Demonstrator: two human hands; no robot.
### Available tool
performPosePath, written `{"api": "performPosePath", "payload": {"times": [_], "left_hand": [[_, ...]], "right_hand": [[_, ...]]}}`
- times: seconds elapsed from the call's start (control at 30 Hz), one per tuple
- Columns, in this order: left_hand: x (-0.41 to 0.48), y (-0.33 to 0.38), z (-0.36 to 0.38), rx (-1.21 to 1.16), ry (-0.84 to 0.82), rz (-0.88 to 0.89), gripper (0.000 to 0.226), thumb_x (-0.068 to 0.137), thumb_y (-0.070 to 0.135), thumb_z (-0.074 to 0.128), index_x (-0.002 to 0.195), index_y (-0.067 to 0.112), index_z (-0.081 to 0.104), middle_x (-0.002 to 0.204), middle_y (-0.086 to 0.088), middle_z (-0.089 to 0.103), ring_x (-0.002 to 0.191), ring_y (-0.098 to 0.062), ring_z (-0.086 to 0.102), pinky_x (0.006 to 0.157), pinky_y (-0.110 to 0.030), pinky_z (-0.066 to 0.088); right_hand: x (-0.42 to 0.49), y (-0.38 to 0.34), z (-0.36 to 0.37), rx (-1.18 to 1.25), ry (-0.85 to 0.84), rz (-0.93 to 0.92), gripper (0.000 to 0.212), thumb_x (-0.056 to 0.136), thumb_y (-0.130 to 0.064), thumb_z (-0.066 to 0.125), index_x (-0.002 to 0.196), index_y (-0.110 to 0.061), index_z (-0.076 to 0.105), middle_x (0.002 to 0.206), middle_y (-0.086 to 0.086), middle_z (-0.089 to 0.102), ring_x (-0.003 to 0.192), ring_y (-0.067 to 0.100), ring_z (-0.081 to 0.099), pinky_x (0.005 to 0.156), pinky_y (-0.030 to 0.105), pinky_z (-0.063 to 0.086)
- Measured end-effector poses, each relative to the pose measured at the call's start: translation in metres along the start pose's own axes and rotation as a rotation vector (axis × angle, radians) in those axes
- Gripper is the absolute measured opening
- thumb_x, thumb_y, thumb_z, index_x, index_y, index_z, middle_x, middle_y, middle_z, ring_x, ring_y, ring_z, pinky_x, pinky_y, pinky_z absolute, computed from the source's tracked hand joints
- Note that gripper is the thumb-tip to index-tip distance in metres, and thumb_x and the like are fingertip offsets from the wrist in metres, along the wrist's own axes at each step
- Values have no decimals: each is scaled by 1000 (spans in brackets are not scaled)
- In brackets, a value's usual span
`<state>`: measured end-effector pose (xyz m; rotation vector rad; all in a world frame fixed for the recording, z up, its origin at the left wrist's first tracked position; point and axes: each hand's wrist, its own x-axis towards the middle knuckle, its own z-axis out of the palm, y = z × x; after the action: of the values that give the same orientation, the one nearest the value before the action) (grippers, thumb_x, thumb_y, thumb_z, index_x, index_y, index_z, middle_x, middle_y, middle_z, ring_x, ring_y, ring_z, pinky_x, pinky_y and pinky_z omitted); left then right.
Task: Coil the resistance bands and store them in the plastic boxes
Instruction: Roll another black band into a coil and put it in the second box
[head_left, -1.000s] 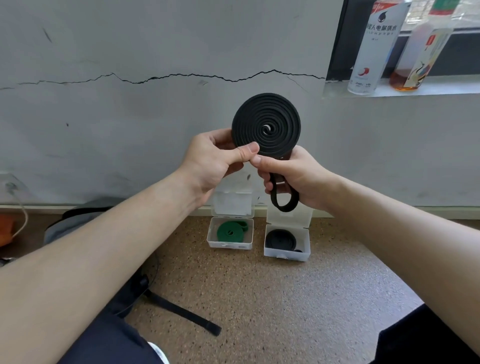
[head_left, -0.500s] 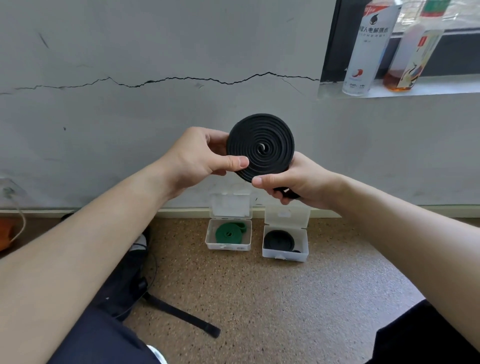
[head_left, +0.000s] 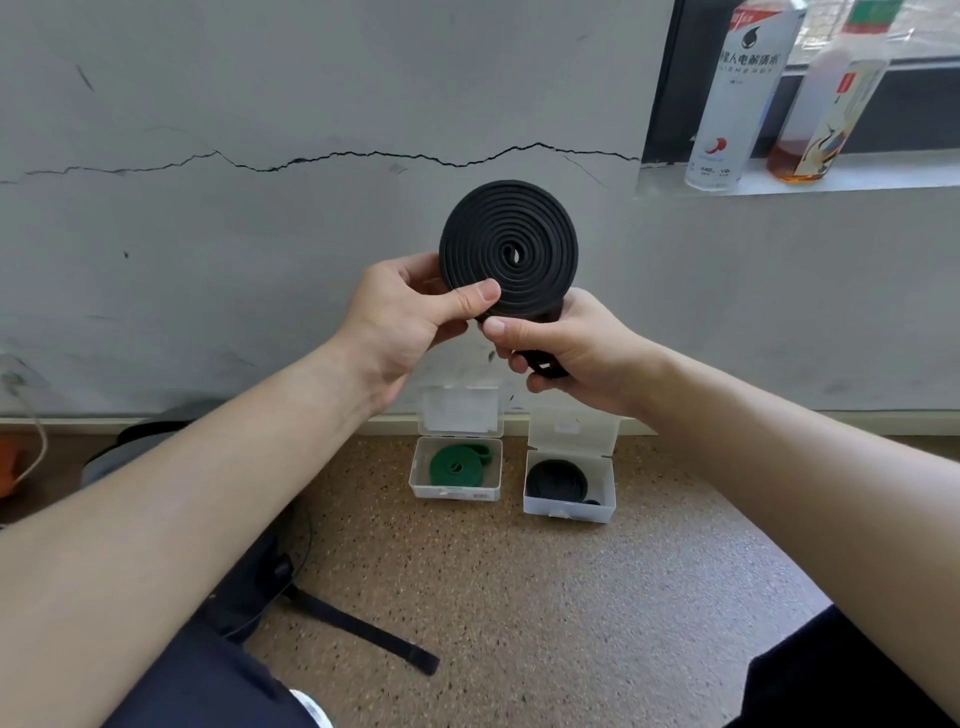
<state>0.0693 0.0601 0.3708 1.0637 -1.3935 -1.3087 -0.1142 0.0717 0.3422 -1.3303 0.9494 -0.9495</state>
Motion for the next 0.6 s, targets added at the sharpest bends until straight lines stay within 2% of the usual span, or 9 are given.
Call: {"api": "performPosePath", "payload": {"times": [0.1,0.17,0.27,0.37,0.43,0.6], "left_hand": [[0,2,-2,49,-2,10,18,81,13,79,98,19,76,100,-3,76,91,-14,67,79,-28,49],[0,3,-4,57,-5,4,18,81,13,79,98,21,76,97,1,76,89,-11,66,75,-26,48],[1,2,-5,80,-21,4,20,80,13,80,98,21,77,96,2,76,89,-10,66,74,-25,48],[1,3,-7,87,-25,3,20,79,13,80,97,21,76,95,2,76,87,-10,66,74,-24,49],[2,3,-8,97,-36,8,21,79,12,80,98,20,76,95,2,76,88,-10,66,75,-24,50],[3,2,-9,260,-88,99,24,78,6,81,100,13,76,94,-2,77,81,-11,69,72,-21,55]], "right_hand": [[-2,0,-7,6,-17,18,23,75,-28,80,90,-13,70,76,1,67,63,10,56,50,21,43],[-3,0,-13,11,-15,26,24,72,-28,80,90,-14,72,77,2,70,62,10,57,50,20,44],[-6,0,-20,-11,-15,35,27,71,-27,80,92,-12,72,79,4,71,59,10,55,48,19,43],[-7,0,-27,-20,11,39,45,72,-24,80,106,3,67,79,7,70,55,9,51,46,19,40],[-7,0,-32,7,26,37,49,71,-20,80,111,4,63,78,10,71,53,10,48,47,19,39],[-7,4,-44,61,-15,94,67,69,-11,80,123,20,53,90,17,70,62,13,57,59,20,54]]}}
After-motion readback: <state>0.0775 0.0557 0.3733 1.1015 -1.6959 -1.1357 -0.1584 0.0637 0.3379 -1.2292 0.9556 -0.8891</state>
